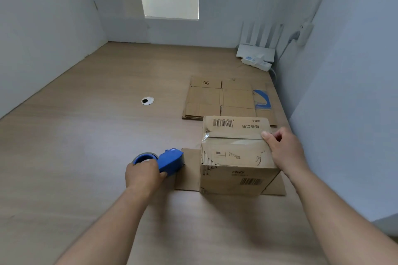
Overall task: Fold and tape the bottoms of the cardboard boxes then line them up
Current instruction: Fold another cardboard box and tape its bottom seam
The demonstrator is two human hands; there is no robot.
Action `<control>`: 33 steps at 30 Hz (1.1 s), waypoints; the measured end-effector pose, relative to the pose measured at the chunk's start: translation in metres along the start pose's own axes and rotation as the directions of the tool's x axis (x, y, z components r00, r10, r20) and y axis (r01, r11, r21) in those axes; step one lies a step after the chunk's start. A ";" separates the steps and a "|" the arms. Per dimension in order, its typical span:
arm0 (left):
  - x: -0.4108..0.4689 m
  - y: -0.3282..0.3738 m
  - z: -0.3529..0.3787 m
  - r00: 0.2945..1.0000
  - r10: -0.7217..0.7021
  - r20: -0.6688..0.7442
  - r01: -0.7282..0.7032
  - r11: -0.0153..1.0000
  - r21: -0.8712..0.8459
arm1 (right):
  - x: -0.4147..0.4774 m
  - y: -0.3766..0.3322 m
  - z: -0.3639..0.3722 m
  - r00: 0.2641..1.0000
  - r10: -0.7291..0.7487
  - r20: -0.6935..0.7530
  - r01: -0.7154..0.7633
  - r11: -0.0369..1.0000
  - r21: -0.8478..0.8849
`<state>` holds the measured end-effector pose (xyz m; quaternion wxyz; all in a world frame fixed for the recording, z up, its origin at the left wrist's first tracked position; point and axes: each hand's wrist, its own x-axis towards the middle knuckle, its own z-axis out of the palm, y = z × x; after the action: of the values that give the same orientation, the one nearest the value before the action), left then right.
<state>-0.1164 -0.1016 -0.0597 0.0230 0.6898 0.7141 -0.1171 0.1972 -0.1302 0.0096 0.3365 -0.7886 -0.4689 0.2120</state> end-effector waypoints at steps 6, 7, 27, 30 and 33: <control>-0.005 0.015 -0.022 0.996 -0.081 -0.030 0.073 0.975 -0.209 | -0.001 -0.002 -0.001 1.000 -0.009 -0.012 0.009 0.999 -0.036; -0.008 0.023 -0.032 0.991 -0.093 -0.093 0.055 0.938 -0.343 | -0.001 -0.002 -0.001 1.000 -0.013 -0.012 0.013 0.999 -0.041; -0.013 0.124 -0.092 0.977 0.000 0.212 0.185 0.487 -0.854 | -0.012 -0.030 0.000 0.993 0.120 0.017 -0.104 0.915 -0.389; -0.010 0.129 -0.090 0.982 -0.040 0.183 0.175 0.540 -0.823 | -0.016 -0.046 0.010 0.982 0.186 0.031 -0.147 0.859 -0.490; -0.008 0.128 -0.086 0.987 -0.027 0.155 0.143 0.560 -0.816 | -0.011 -0.038 0.010 0.986 0.167 -0.003 -0.155 0.910 -0.384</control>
<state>0.0219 -0.0895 0.0082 0.3811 0.5552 0.7156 0.1856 0.1628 -0.1242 0.0310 0.1506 -0.8718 -0.4396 0.1552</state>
